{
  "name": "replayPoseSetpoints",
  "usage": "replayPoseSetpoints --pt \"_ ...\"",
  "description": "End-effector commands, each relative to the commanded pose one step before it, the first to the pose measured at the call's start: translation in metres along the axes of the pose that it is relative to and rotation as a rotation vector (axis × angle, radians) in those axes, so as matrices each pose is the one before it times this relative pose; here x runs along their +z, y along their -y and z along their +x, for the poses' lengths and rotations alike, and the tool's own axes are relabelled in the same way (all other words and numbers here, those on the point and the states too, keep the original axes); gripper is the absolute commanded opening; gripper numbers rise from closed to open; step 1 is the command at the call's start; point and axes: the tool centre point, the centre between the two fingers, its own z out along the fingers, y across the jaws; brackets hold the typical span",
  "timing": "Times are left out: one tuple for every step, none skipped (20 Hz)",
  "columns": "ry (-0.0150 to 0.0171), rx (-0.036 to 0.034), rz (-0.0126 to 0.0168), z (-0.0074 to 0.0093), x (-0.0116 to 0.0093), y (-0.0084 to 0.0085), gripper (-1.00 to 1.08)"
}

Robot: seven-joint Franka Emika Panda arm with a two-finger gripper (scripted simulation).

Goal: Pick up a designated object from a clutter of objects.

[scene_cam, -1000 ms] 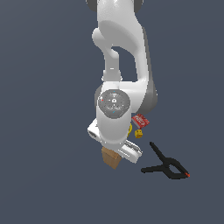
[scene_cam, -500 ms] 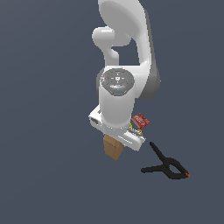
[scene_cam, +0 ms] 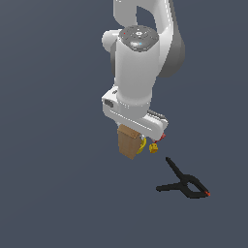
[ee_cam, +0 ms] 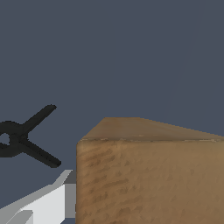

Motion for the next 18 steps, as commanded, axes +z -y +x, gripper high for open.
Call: replayPoseSetpoints --pt "-0.00854 -0.00012 0.00597 -0.01352 -0.02319 -0.00401 -1.0" --pt "0.0 0.0 0.0 -0.00588 -0.0074 -0.00195 -1.0" --pt "0.0 0.0 0.0 -0.00592 -0.00747 -0.00196 -1.0" --pt "-0.00047 0.00013 -0.00049 -0.00605 -0.00761 -0.00189 -1.0" --pt "0.0 0.0 0.0 -0.006 -0.00763 -0.00198 -1.0" --pt "0.0 0.0 0.0 -0.00605 -0.00772 -0.00199 -1.0" --pt "0.0 0.0 0.0 -0.0061 -0.00782 -0.002 -1.0" --pt "0.0 0.0 0.0 -0.00616 -0.00793 -0.00201 -1.0" --pt "-0.00056 0.00014 -0.00038 -0.00637 -0.00818 -0.00196 -1.0" --pt "0.0 0.0 0.0 -0.0063 -0.00819 -0.00203 -1.0" --pt "0.0 0.0 0.0 -0.00618 -0.00808 -0.00197 -1.0" --pt "0.0 0.0 0.0 -0.00594 -0.0078 -0.00188 -1.0" --pt "0.0 0.0 0.0 -0.00569 -0.0075 -0.0018 -1.0" --pt "0.0 0.0 0.0 -0.00544 -0.0072 -0.00171 -1.0" --pt "0.0 0.0 0.0 -0.00519 -0.00691 -0.0016 -1.0" --pt "0.0 0.0 0.0 -0.00494 -0.00663 -0.00149 -1.0" --pt "0.0 0.0 0.0 -0.00467 -0.00634 -0.00137 -1.0" --pt "0.0 0.0 0.0 -0.0044 -0.00602 -0.00126 -1.0"
